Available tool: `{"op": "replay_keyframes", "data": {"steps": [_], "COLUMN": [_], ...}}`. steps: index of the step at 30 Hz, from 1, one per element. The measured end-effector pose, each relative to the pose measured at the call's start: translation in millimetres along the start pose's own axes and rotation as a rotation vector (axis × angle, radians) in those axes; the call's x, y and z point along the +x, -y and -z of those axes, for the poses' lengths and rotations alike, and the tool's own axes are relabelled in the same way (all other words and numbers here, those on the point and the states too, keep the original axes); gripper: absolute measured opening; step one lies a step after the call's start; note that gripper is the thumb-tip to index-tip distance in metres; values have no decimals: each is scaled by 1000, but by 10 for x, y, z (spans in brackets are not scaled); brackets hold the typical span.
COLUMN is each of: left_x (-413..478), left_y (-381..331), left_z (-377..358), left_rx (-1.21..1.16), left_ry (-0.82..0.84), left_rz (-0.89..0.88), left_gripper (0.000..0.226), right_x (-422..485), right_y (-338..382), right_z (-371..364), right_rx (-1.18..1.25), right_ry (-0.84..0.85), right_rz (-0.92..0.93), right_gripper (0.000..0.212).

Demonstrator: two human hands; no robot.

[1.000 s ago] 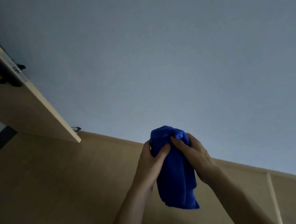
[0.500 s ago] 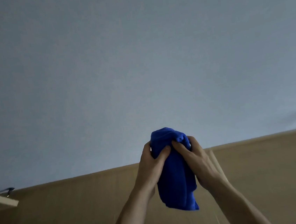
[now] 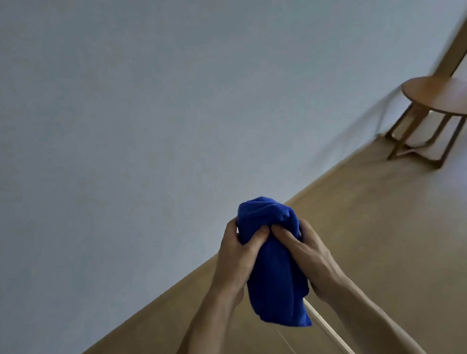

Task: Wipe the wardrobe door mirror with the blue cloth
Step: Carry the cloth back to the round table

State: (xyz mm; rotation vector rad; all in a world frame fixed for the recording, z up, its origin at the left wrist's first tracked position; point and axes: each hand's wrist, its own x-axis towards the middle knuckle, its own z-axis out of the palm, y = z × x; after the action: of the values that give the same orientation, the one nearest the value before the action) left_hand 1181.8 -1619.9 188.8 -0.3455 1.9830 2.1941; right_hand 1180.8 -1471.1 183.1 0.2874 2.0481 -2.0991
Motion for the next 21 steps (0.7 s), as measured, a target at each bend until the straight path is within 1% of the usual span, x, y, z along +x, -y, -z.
{"op": "replay_keyframes", "data": {"steps": [2, 6, 9, 14, 21], "left_x": [122, 377, 620, 1150, 1910], "left_y": [-2, -8, -29, -101, -287], "left_z": [-178, -496, -711, -1026, -1465], "left_rx": [11, 27, 35, 73, 85], "left_ry": [63, 171, 246, 370, 507], "left_rz": [12, 35, 45, 49, 83], "left_gripper": [34, 33, 31, 30, 38], "right_x": [35, 161, 306, 651, 1190], "right_y": [-10, -24, -2, 61, 332], "right_z": [175, 476, 662, 892, 1192], "right_rx": [19, 52, 72, 120, 122], "right_ry": [-49, -163, -247, -368, -522], "right_rz": [-7, -23, -10, -7, -9], "right_gripper": [52, 29, 22, 22, 19]}}
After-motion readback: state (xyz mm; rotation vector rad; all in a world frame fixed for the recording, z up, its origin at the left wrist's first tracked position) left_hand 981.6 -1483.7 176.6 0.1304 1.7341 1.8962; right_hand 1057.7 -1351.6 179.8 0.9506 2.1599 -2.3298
